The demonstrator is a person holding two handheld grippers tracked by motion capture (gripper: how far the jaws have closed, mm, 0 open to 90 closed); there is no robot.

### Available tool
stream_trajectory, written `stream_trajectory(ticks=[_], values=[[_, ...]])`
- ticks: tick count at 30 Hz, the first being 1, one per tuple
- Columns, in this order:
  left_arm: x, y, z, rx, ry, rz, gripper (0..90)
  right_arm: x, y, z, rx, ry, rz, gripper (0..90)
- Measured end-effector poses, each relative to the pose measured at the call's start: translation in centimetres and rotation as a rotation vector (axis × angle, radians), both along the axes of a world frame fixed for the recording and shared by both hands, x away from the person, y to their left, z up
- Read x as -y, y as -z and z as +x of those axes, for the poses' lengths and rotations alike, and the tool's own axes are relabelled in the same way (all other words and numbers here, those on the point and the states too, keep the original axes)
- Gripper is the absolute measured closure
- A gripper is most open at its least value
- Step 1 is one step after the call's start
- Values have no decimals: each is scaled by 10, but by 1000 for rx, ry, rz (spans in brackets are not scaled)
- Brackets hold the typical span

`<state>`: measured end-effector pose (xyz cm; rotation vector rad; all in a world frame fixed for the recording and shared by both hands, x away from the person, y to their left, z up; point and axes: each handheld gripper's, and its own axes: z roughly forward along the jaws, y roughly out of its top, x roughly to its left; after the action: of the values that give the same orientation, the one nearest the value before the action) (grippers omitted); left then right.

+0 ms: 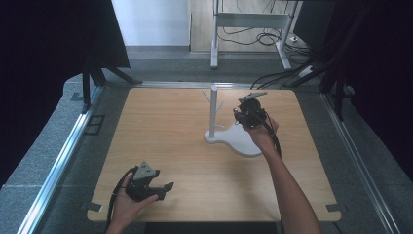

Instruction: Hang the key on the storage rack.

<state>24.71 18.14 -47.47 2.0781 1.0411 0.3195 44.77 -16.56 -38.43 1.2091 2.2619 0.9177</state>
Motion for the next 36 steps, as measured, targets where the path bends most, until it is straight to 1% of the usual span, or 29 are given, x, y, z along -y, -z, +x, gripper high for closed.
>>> stream_trajectory(ticks=[9,12,16,18,23,24,32,36], values=[[3,0,0,-1,5,4,288,0,-1,5,6,1,3,846],[3,0,-1,-2,6,6,289,-1,-1,8,5,2,-7,847],[3,0,-1,-2,5,10,288,-2,-1,11,9,-1,-6,847],[3,0,0,0,4,8,289,-5,-1,15,12,-2,-10,847],[2,0,0,-1,1,8,289,-10,-1,20,17,-9,-15,847],[1,0,0,-2,0,6,288,-13,0,23,17,-13,-26,847],[1,0,0,0,0,5,288,-21,1,29,22,-18,-26,846],[0,-1,0,2,-1,2,288,-25,-1,32,31,-13,-15,847]])
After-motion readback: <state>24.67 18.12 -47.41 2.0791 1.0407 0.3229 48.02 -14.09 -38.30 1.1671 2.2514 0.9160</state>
